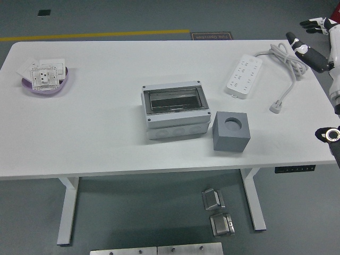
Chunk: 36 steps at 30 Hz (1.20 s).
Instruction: Pick up the cylinder from the cube,place it in the box,flap close box
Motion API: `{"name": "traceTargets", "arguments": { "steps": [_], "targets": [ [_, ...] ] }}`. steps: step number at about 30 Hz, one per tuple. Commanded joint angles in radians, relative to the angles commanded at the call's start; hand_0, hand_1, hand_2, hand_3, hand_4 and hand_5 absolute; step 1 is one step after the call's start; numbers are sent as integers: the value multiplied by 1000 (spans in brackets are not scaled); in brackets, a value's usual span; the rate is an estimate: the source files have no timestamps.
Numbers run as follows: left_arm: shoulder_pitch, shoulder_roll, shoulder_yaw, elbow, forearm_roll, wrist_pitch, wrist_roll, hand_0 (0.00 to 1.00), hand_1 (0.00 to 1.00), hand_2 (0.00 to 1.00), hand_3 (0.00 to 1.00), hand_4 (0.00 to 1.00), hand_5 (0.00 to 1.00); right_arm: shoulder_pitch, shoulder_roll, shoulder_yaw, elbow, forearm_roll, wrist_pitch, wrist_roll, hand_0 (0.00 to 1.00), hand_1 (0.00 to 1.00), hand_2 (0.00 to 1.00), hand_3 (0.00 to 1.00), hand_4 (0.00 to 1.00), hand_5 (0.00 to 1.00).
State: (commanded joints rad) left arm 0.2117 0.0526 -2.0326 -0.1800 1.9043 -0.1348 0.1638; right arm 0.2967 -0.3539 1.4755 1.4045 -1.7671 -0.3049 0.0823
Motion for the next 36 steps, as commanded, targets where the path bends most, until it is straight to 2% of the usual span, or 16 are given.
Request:
{"name": "traceTargets", "arguments": {
  "steps": [4,10,17,25,36],
  "targets": [
    [-2,0,9,0,-9,1,0,679,653,559,587,492,30,2,2,-10,4,-54,-20,-21,998,627,647,606,859,571],
    [-1,1,12,0,-9,1,1,679,653,559,588,494,32,10,2,-28,14,-212,-64,-69,998,632,648,608,858,571],
    [-3,-1,30,0,-27,3,2,679,653,559,588,494,32,28,-3,-105,-18,-369,-152,-56,998,636,648,611,871,578],
    [-3,1,33,0,-33,5,4,679,652,559,588,494,35,38,-9,-192,-79,-352,-180,-27,998,658,664,617,879,612],
    [-4,6,52,0,-50,7,4,679,651,559,588,494,36,36,-10,-207,-91,-294,-177,19,998,618,656,604,893,634]
  ]
}}
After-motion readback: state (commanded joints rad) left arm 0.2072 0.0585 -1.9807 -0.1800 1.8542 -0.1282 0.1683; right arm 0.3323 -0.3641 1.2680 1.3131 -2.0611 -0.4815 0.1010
